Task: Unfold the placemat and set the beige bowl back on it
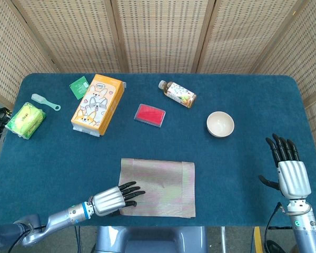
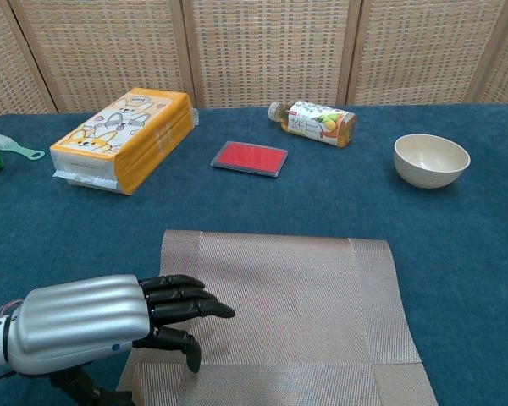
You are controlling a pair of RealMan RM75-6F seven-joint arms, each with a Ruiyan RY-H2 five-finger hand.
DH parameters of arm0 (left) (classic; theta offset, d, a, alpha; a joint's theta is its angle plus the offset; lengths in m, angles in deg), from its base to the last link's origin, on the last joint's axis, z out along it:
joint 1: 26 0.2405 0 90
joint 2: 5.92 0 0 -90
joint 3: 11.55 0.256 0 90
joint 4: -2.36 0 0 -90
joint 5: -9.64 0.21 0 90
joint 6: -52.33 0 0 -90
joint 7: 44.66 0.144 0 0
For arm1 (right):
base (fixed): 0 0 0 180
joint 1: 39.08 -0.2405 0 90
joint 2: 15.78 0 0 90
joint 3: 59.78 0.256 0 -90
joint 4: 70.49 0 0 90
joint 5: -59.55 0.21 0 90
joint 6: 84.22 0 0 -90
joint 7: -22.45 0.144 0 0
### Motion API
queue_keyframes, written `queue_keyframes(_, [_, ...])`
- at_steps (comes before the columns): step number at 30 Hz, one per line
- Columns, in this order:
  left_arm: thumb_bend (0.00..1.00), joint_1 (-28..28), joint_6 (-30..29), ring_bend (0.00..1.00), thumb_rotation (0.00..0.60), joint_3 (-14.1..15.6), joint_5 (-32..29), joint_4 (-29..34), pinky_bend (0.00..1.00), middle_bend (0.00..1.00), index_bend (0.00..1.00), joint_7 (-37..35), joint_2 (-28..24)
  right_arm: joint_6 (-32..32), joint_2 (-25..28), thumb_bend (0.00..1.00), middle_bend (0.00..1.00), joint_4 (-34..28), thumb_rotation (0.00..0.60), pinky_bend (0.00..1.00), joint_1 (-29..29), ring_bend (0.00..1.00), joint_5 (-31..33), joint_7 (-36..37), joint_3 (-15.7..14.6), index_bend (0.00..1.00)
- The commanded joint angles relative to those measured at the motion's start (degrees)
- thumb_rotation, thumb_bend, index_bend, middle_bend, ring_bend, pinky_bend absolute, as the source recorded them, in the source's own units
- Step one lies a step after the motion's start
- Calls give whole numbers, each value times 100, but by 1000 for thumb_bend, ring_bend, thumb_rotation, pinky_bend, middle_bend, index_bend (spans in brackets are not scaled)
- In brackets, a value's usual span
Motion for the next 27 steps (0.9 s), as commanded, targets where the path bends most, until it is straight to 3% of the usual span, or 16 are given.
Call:
queue_keyframes(1, [335, -16, 34, 0, 600, 6, -29, -4, 0, 0, 309, 6, 19, 2, 6, 62, 0, -8, 600, 0, 1, 0, -14, 5, 1, 0])
queue_keyframes(6, [426, -30, 83, 0, 600, 47, -59, -11, 0, 0, 325, 44, 35, -13, 17, 62, 0, -16, 600, 0, 10, 0, -41, 23, 7, 0])
queue_keyframes(14, [436, -34, 73, 0, 600, 54, -126, -19, 0, 0, 345, 59, 95, -45, 43, 62, 0, -40, 600, 0, 31, 0, -82, 49, 16, 0])
queue_keyframes(27, [552, -58, 87, 0, 600, 104, -178, -48, 0, 0, 401, 21, 168, -65, 74, 62, 0, -74, 600, 0, 52, 0, -132, 77, 19, 0])
